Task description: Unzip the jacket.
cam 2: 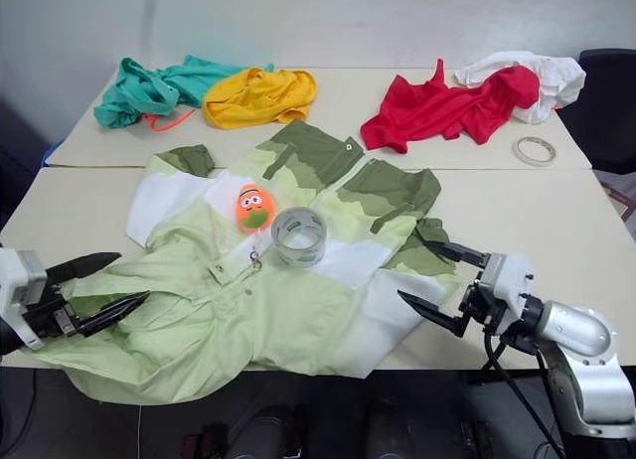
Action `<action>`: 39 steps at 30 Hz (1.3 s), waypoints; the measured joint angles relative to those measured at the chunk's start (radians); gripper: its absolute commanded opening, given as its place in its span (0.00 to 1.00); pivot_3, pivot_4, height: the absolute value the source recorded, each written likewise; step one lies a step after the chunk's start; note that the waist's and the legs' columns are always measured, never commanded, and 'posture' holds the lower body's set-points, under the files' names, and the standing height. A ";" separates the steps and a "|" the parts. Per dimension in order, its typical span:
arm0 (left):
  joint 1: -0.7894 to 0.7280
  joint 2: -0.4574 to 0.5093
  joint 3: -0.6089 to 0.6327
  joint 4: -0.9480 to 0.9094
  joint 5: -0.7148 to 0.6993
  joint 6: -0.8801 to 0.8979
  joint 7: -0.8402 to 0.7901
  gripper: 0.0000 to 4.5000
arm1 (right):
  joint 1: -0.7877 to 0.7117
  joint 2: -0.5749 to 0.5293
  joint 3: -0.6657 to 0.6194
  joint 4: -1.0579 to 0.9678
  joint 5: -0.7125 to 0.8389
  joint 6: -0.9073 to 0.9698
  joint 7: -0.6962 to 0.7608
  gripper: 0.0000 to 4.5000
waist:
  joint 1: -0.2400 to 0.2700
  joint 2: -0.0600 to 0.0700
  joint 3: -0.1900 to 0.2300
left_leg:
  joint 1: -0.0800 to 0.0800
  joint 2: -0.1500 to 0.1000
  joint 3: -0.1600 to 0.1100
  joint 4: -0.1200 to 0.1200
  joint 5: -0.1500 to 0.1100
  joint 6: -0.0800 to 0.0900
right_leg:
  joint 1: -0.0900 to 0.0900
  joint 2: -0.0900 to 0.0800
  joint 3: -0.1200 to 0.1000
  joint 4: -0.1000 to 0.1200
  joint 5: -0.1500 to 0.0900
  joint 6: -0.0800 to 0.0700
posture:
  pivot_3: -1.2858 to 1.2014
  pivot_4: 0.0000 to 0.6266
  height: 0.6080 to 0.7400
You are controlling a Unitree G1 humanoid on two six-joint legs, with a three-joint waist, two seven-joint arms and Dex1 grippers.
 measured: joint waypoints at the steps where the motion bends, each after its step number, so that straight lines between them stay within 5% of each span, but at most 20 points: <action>1: 0.003 0.000 0.000 0.002 0.003 0.000 -0.003 1.00 | 0.003 0.000 -0.001 0.002 -0.001 -0.002 0.001 0.99 | 0.000 0.000 0.000 | 0.000 0.000 0.000 0.000 0.000 0.000 | 0.000 0.000 0.001 0.000 0.000 0.000 | 0.52 0.24 1.00; 13: -0.038 0.012 0.046 -0.052 -0.175 0.231 -0.011 1.00 | -0.037 0.003 0.011 0.033 -0.004 -0.037 0.009 0.99 | -0.003 0.000 0.000 | 0.000 0.001 -0.001 -0.002 0.000 -0.001 | -0.001 0.000 0.002 0.000 0.000 0.000 | 0.52 0.24 1.00; 18: -0.092 0.033 0.066 -0.085 -0.276 0.343 0.005 1.00 | -0.165 0.037 0.077 0.028 0.001 0.011 -0.026 0.99 | -0.006 0.000 0.000 | 0.000 0.000 0.001 -0.001 0.000 -0.001 | -0.003 0.000 0.004 0.001 0.000 0.000 | 0.52 0.24 1.00; 32: -0.171 -0.017 -0.079 -0.166 -0.247 0.330 0.007 1.00 | -0.835 0.226 0.658 0.210 -0.243 0.559 -0.083 0.99 | -0.030 0.000 0.000 | -0.007 0.000 0.002 0.004 -0.001 0.000 | -0.011 0.000 0.004 0.010 -0.001 -0.002 | 0.52 0.24 1.00; 35: -0.172 -0.039 -0.073 -0.170 -0.251 0.329 0.026 1.00 | -0.881 0.244 0.702 0.245 -0.291 0.578 -0.080 0.88 | -0.028 0.000 0.000 | -0.007 0.000 0.001 0.004 -0.001 0.000 | -0.011 0.000 0.002 0.011 -0.001 -0.002 | 0.52 0.24 1.00; 39: -0.150 -0.046 -0.070 -0.177 -0.249 0.327 0.034 1.00 | -0.925 0.269 0.764 0.326 -0.369 0.571 -0.072 0.59 | -0.030 0.000 0.000 | -0.006 -0.001 0.003 0.006 -0.001 0.000 | -0.011 0.000 0.002 0.012 -0.001 -0.002 | 0.52 0.24 1.00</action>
